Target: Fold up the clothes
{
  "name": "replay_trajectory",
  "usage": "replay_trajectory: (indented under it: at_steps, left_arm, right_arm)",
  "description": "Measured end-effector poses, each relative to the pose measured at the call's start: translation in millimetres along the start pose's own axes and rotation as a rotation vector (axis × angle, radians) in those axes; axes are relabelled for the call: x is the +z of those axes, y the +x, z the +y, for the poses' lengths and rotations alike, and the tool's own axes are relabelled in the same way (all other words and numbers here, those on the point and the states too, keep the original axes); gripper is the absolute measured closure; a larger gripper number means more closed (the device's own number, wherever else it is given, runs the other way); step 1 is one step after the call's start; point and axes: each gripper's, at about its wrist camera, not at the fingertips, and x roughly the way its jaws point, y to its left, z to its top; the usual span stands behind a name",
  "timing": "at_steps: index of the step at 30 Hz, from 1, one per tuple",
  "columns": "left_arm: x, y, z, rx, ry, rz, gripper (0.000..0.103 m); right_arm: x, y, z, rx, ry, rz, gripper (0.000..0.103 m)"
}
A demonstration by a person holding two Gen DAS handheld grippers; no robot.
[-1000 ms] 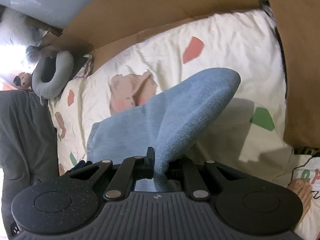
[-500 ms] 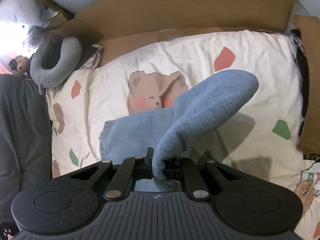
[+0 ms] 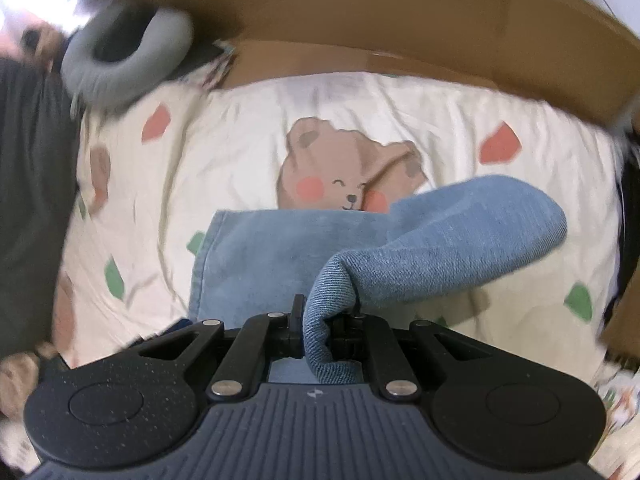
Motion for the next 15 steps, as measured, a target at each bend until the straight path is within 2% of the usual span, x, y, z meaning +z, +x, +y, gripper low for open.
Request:
replay_trajectory:
  at_steps: [3,8,13,15]
  left_arm:
    - [5.3,-7.7,6.6,-0.018,-0.029,-0.029,0.038]
    - [14.6,-20.3,20.0,0.000,-0.068,-0.082,0.038]
    - [15.3,-24.5,36.4,0.034,-0.109,-0.097,0.038]
    - [14.5,-25.7,43.5,0.042,-0.125,-0.096,0.038]
  right_arm:
    - [-0.9,13.0,22.8,-0.011,-0.041,0.001,0.095]
    - [-8.7,38.4,55.0,-0.023,-0.106,-0.003,0.095]
    - [-24.9,55.1,92.7,-0.084,-0.272,-0.056,0.094]
    - [-33.9,64.5,107.1,-0.081,-0.344,-0.060,0.095]
